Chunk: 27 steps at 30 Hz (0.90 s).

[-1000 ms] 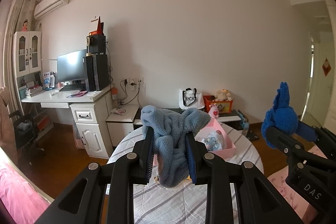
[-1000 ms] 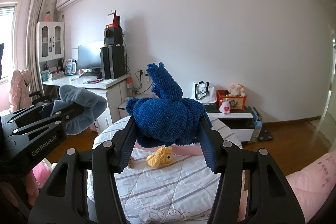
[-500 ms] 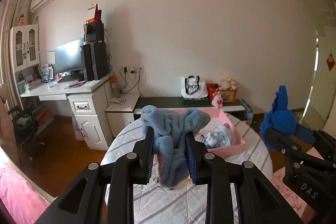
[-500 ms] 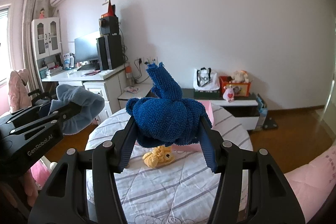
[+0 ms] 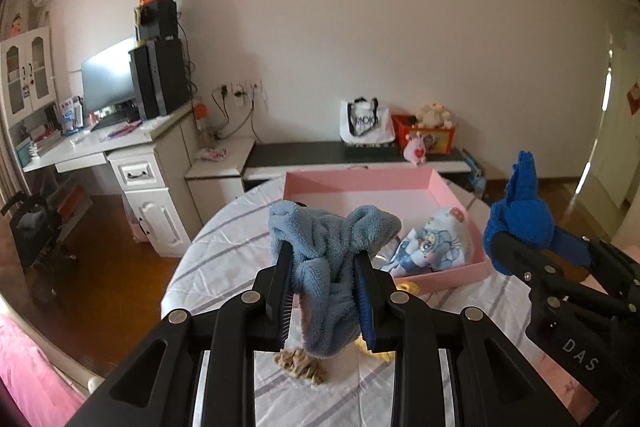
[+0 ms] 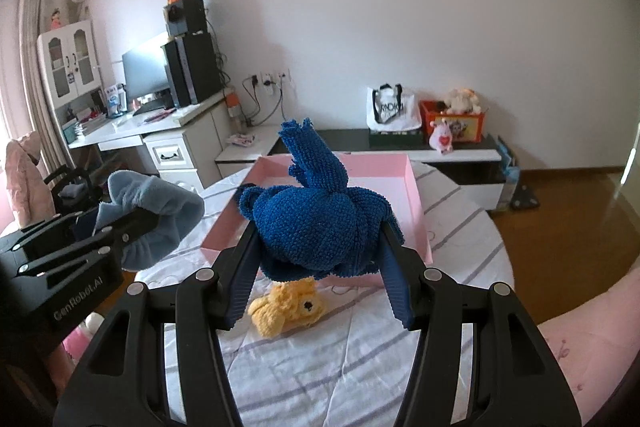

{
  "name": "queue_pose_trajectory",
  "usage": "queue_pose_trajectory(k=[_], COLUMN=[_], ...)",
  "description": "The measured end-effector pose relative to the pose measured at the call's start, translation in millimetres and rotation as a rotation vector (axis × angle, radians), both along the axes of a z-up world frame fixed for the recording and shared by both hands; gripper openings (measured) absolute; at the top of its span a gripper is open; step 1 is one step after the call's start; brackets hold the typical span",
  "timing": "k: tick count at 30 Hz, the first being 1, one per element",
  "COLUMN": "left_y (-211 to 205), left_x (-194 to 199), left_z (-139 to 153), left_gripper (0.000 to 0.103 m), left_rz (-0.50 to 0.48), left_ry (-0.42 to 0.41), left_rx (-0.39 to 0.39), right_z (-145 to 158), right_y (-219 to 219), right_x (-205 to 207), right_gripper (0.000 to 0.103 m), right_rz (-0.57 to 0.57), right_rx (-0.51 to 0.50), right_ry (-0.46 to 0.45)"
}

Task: Organize soft objects
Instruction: 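Carry the fleece cloth and blue knit toy toward the pink tray, then lower the fleece cloth and blue toy into the tray and open both tools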

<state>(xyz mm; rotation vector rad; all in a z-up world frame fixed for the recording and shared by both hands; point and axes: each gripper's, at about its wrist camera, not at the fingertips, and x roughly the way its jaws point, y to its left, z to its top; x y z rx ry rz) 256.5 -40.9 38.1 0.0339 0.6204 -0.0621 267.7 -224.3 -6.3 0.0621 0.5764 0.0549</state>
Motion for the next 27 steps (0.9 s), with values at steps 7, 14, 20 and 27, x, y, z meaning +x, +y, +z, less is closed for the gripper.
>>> queue_pose_trajectory(k=[7, 14, 20, 27], left_y=[-7.7, -17.8, -11.9, -18.5], left_x=[95.3, 197.1, 298.9, 428.0], left_z=[3.0, 13.1, 2.4, -19.9], left_gripper=[0.025, 0.025, 0.025, 0.025], left_rz=[-0.014, -0.050, -0.081, -0.077], left_ry=[0.033, 0.049, 0.173, 0.281], left_rx=[0.017, 0.040, 0.028, 0.042], right_z=[-2.9, 7.3, -13.9, -59.8], right_y=[-8.8, -17.4, -26.1, -39.1], right_x=[52.3, 107.7, 173.0, 228.7], right_gripper=[0.053, 0.053, 0.053, 0.052], right_rz=[-0.009, 0.011, 0.026, 0.033], right_rx=[-0.010, -0.029, -0.033, -0.015], right_ry=[0.005, 0.024, 0.154, 0.302])
